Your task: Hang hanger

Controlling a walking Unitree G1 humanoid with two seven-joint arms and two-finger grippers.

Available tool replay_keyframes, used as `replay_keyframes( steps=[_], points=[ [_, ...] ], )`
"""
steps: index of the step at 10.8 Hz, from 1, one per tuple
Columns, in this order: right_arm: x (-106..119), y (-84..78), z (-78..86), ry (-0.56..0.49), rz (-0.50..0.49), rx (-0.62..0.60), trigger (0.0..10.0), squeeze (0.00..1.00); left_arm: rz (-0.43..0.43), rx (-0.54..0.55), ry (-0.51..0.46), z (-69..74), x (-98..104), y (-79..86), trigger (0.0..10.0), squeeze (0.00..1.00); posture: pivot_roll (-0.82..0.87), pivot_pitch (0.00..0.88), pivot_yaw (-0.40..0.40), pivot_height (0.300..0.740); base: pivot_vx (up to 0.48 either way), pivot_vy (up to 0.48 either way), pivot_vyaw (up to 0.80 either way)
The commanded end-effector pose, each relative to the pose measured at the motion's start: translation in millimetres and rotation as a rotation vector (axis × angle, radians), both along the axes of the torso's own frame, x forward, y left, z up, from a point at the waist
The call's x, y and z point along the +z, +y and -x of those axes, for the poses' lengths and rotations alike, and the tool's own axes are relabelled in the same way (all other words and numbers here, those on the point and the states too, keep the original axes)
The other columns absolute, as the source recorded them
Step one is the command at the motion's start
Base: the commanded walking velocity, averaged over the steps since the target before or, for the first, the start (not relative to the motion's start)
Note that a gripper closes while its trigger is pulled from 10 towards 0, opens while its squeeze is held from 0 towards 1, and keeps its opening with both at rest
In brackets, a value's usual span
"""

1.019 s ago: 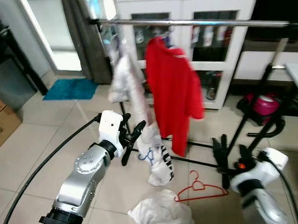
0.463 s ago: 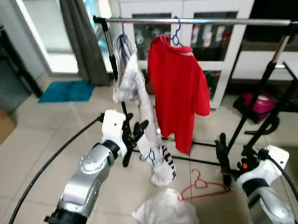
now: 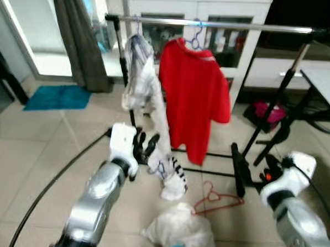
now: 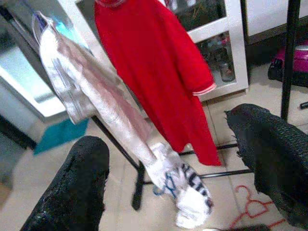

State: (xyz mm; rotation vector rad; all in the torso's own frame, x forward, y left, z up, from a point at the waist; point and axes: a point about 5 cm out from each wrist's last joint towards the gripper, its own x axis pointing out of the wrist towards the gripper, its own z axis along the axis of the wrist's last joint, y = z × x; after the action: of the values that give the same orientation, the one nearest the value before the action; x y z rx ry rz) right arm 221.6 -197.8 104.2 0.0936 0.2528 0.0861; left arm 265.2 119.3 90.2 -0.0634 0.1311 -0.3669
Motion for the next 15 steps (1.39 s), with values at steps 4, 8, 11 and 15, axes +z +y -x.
replay_keyframes(
  steps=[4,8,11,15],
  points=[
    [-6,4.6,-4.2,0.062,-0.038,0.015,10.0,0.0,-0.043,0.08,-0.014,-1.8,11,15.9,10.0,0.0,-0.07,0.0,0.01,0.74,0.0,0.0,0.0],
    [-3,10.6,-3.1,0.054,-0.072,0.071,10.0,0.0,-0.032,0.075,-0.045,0.0,17,19.3,10.0,0.0,-0.06,0.001,0.017,0.74,0.0,0.0,0.31],
    [-1,19.6,-1.0,0.057,-0.085,0.191,10.0,0.0,-0.036,0.064,-0.05,-3.6,22,20.4,10.0,0.0,-0.06,0.0,0.026,0.74,0.171,0.0,0.8],
    [1,27.6,-0.2,0.044,-0.089,0.256,10.0,0.0,-0.06,0.05,-0.052,-5.8,23,22.7,10.0,0.0,-0.04,0.0,0.031,0.74,0.269,0.0,0.6]
  ],
)
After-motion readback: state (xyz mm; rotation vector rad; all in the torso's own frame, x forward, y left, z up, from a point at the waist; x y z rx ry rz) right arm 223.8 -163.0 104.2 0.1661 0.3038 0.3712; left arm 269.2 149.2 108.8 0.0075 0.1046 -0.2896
